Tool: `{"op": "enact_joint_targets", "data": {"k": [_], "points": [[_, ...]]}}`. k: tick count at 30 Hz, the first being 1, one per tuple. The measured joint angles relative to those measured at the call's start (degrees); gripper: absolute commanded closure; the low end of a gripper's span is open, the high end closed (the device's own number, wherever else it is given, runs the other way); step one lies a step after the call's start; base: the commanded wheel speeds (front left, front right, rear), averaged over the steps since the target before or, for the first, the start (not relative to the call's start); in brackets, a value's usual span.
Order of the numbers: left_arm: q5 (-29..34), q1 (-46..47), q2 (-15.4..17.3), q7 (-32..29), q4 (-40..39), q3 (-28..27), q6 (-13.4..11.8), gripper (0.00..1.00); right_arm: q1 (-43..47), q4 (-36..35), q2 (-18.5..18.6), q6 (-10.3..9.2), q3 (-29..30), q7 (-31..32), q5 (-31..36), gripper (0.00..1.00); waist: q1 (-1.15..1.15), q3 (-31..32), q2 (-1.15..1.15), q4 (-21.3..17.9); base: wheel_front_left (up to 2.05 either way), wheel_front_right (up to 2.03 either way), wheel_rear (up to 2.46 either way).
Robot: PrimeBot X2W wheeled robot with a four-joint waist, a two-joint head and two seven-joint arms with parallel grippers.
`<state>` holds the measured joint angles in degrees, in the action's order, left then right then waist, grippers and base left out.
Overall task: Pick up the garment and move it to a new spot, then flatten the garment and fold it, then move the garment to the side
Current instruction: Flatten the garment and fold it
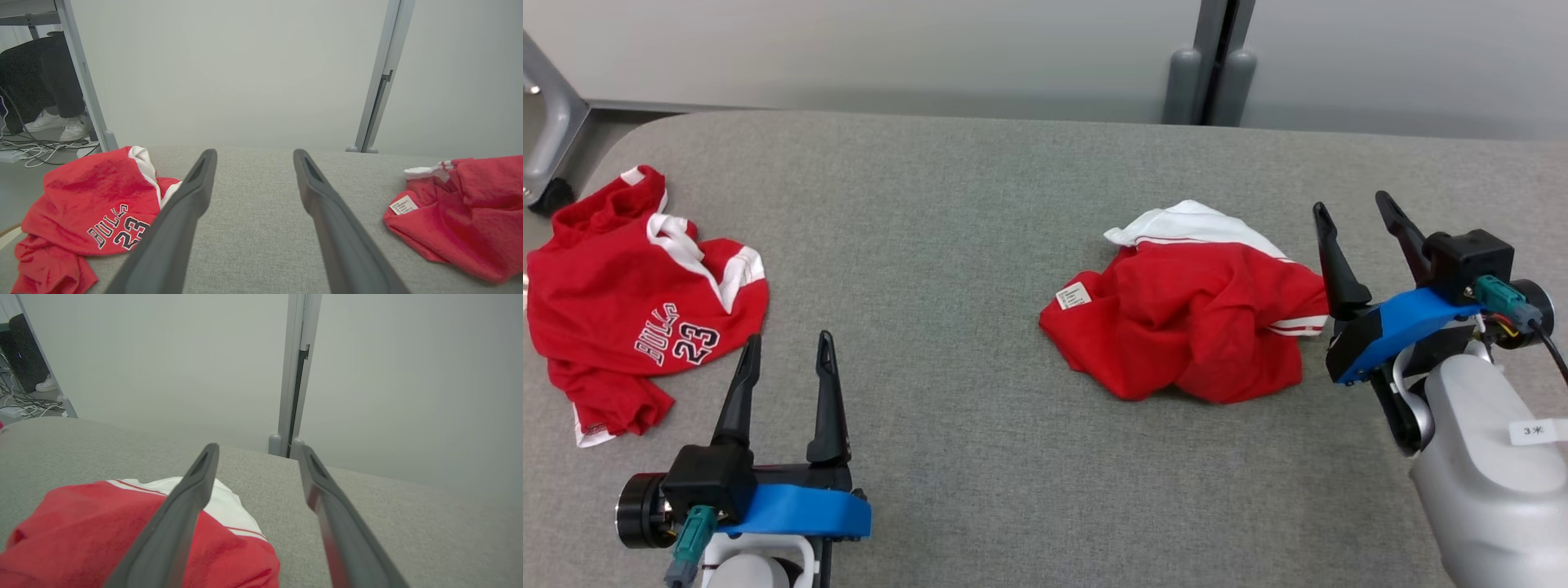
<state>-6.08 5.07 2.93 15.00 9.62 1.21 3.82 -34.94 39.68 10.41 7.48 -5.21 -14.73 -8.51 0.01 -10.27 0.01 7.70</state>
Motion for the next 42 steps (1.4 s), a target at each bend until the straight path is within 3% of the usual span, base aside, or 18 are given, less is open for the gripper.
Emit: {"op": "enact_joint_targets", "data": {"k": [12, 23, 24, 26, 33, 42], "points": [[-1.53, 2.89, 0.0, 0.0, 0.59, 3.28, -0.82, 0.0, -6.73, 21.67, 2.89, 0.0, -2.08, 1.0, -1.07, 0.0, 0.0, -4.09, 0.0, 5.24, 0.0, 0.0, 0.0], [-1.83, 2.99, 0.0, 0.0, 1.4, 3.27, -0.78, 0.0, -6.55, 29.83, 1.07, 0.0, -4.71, 0.56, -4.36, 0.0, -0.02, -3.44, -0.01, 6.17, 0.0, 0.0, 0.0], [-1.83, 2.99, -0.01, 0.0, 1.43, 3.23, -0.77, 0.0, -6.53, 29.92, 0.88, 0.0, -5.01, 0.54, -4.81, 0.21, -0.01, -3.36, -0.01, 6.13, 0.0, 0.0, 0.0], [-1.81, 2.99, -0.02, 0.0, 1.54, 3.02, -0.75, 0.0, -6.47, 29.81, 0.54, 0.0, -5.46, 0.44, -5.54, 1.0, -0.01, -3.18, -0.01, 5.94, 0.0, 0.0, 0.0], [-1.51, 2.46, -0.01, 0.0, 1.75, 1.69, -0.48, 0.0, -4.76, 26.47, 1.27, 0.02, -5.53, -0.18, -8.47, 1.0, -0.01, -2.15, -0.01, 4.18, 0.0, 0.0, 0.0], [-1.51, 1.39, -0.02, 0.0, 1.75, 0.65, 0.07, 0.0, 1.82, 13.94, 8.39, 0.01, 0.04, -0.31, -10.21, 1.0, -0.01, 0.0, -0.01, 0.23, 0.0, 0.0, 0.0]]}}
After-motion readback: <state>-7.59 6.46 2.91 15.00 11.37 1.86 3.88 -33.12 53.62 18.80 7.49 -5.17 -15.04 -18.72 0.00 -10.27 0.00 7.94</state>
